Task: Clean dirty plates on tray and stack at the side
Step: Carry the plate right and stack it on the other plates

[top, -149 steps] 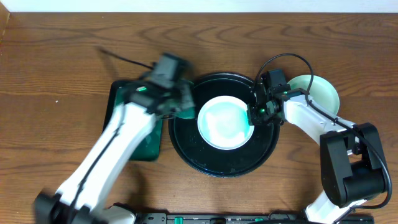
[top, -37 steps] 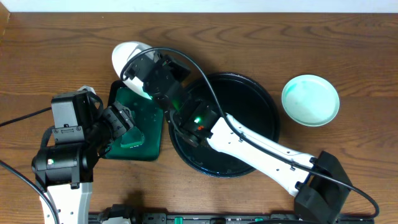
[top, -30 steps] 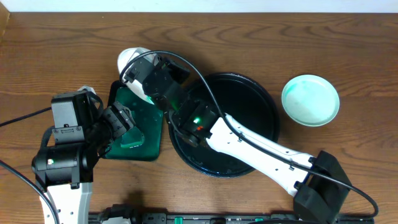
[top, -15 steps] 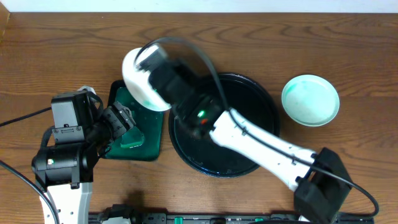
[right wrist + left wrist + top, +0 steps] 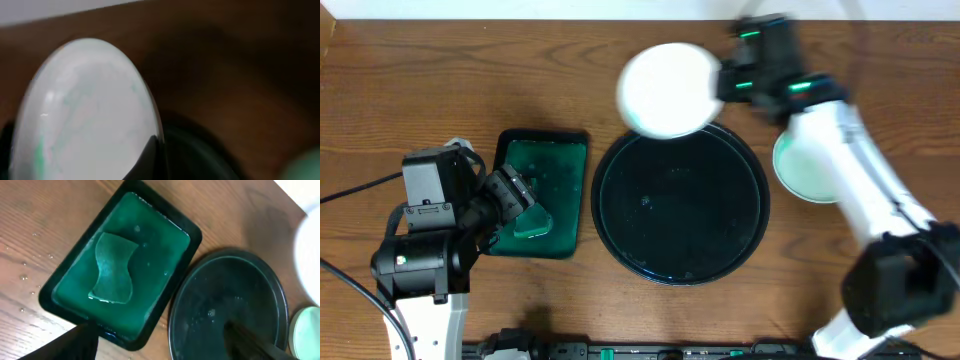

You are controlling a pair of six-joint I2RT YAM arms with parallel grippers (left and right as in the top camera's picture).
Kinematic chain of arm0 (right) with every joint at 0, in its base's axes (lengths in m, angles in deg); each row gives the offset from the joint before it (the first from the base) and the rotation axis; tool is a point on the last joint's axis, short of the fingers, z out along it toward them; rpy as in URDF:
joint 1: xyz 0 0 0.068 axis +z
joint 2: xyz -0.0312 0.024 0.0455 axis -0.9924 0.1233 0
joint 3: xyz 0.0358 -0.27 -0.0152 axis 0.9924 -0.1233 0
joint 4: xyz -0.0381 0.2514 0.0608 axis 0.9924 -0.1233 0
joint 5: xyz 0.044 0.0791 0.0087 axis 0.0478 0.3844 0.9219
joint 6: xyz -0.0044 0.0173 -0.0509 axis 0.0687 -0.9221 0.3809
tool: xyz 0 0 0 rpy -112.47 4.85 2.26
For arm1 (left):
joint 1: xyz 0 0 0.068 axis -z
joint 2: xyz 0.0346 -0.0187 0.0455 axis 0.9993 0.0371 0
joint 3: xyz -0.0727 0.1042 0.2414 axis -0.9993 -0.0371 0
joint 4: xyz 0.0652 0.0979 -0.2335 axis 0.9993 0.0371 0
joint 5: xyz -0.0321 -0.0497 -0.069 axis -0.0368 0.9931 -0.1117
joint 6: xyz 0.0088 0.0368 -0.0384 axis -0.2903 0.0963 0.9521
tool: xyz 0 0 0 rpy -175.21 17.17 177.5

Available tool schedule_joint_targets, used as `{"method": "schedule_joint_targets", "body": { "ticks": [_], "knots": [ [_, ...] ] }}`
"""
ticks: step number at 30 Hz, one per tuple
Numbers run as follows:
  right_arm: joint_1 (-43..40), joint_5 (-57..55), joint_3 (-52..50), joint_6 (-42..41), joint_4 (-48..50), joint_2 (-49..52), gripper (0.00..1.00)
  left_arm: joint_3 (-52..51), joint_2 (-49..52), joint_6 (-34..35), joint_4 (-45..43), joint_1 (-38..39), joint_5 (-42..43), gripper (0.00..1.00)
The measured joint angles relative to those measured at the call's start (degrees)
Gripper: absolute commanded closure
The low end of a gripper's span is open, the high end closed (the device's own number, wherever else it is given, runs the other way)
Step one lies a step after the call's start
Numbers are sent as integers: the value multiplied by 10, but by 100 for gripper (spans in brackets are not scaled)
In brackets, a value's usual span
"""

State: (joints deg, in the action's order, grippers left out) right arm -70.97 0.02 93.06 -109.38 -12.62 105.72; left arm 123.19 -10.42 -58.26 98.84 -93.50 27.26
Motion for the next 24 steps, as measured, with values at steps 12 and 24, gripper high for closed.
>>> {"method": "schedule_joint_targets", "body": {
  "ticks": [12, 24],
  "knots": [
    [-327, 17, -73, -1, -168, 3, 99, 0, 0, 0, 0, 0, 0, 20],
    [-379, 35, -158, 32, -112, 22, 60, 0, 0, 0, 0, 0, 0, 20]
  ]
}}
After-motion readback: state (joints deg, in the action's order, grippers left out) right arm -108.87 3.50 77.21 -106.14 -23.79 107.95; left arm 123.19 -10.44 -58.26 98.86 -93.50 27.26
